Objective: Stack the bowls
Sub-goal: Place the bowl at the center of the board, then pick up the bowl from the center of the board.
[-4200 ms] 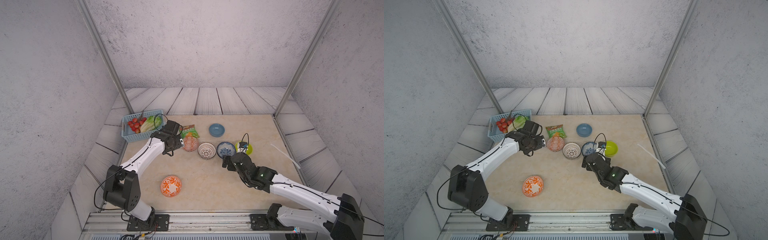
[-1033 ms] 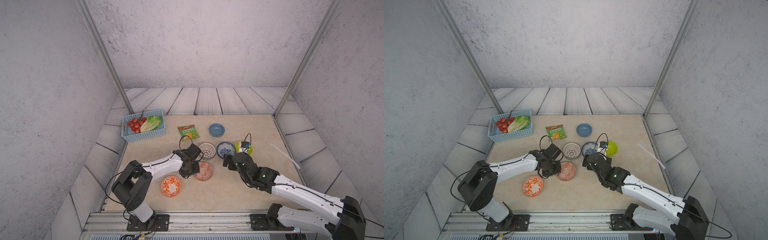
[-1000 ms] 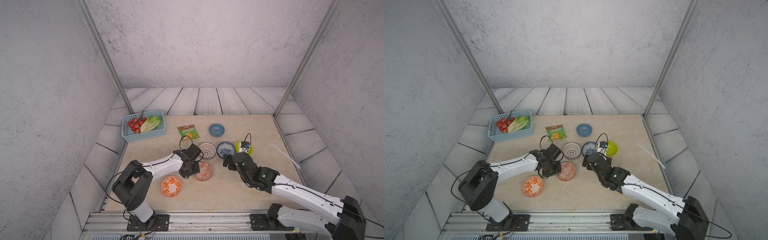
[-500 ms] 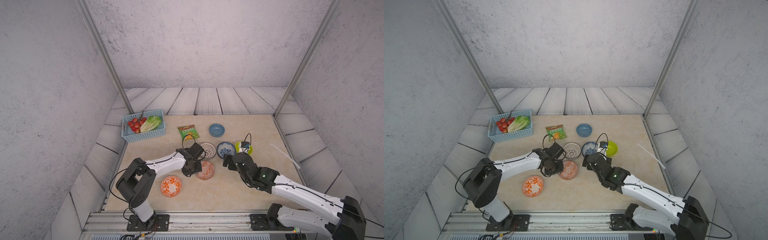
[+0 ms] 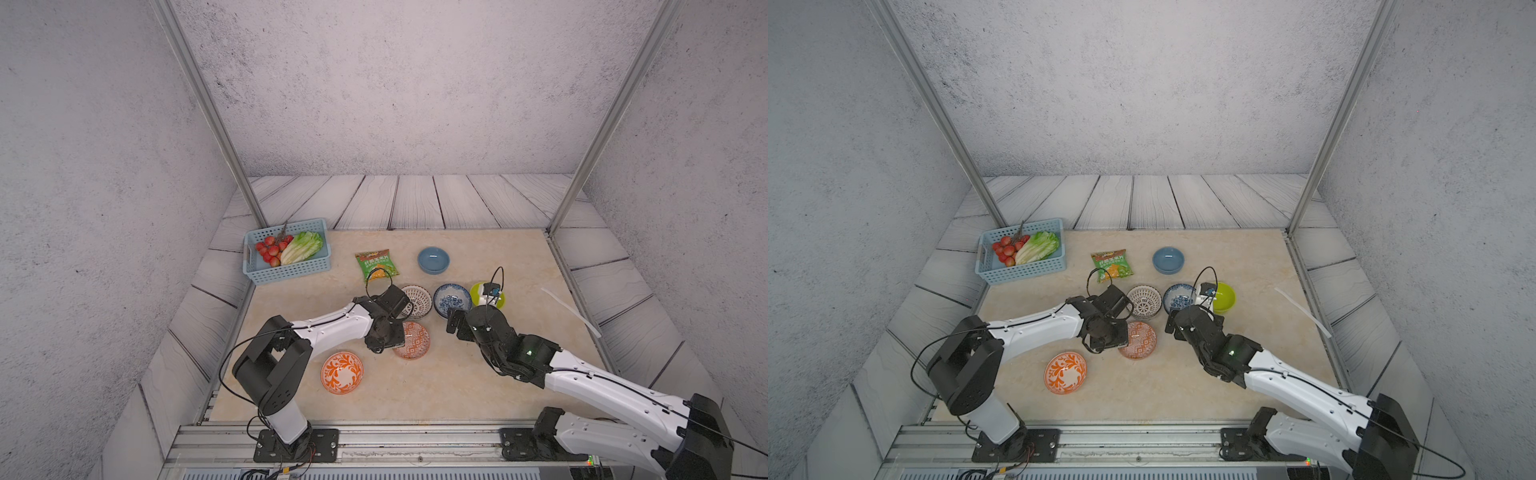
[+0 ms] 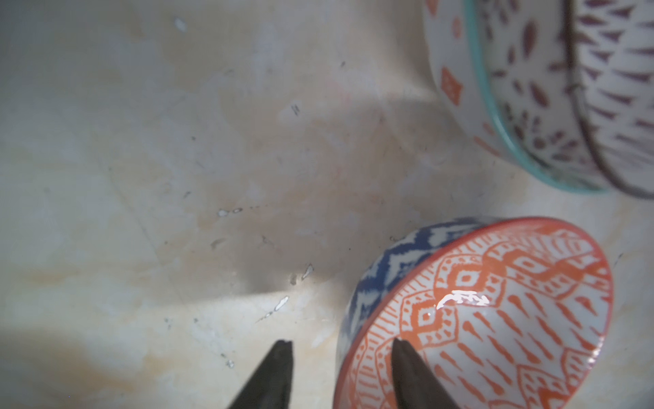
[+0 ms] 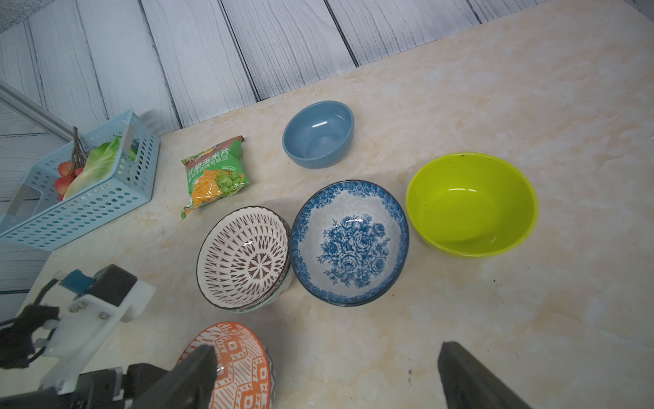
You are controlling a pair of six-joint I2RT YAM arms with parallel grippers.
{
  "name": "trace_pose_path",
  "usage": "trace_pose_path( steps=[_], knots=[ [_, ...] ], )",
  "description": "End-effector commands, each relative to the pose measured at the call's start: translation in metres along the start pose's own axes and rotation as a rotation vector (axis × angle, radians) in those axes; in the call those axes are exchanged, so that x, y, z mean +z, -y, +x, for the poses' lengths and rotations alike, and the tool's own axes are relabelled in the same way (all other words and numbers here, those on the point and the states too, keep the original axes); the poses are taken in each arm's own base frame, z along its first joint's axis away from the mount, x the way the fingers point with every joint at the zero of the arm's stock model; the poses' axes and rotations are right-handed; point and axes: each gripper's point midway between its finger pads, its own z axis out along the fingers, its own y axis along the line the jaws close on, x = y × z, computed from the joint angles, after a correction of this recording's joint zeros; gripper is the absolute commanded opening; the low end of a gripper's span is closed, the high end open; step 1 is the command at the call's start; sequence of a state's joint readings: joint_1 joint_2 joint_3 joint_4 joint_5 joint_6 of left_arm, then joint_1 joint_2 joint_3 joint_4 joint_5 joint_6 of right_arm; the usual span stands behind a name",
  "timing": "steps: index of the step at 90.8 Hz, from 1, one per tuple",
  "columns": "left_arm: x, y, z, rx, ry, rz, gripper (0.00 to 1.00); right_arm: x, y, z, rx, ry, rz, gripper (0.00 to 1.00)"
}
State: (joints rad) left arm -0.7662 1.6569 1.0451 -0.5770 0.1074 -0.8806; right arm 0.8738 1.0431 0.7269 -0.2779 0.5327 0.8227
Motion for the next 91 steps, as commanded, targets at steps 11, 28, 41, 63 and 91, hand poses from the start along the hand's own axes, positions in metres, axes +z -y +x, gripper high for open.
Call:
trace_pose_path(
  steps=[11, 28, 41, 63, 91],
  knots=[
    [-0.04, -0.01, -0.006, 0.014, 0.086, -0.031, 0.9, -0.002, 0.005, -0.002, 0.012, 0.018, 0.011, 0.99],
    [-0.071, -0.052, 0.009, -0.019, 0.11, -0.115, 0.93, -0.002, 0.004, -0.002, 0.009, 0.013, 0.003, 0.99],
    [-0.093, -0.099, 0.029, -0.09, 0.14, -0.16, 0.89, -0.003, 0.001, -0.001, 0.003, 0.005, -0.008, 0.99],
    [-0.112, -0.148, 0.057, -0.182, 0.185, -0.173, 0.83, -0.004, -0.001, 0.001, -0.005, -0.01, -0.021, 0.99],
    [-0.115, -0.187, 0.069, -0.337, 0.17, -0.38, 0.75, -0.006, -0.002, 0.001, -0.009, -0.018, -0.032, 0.99]
  ],
)
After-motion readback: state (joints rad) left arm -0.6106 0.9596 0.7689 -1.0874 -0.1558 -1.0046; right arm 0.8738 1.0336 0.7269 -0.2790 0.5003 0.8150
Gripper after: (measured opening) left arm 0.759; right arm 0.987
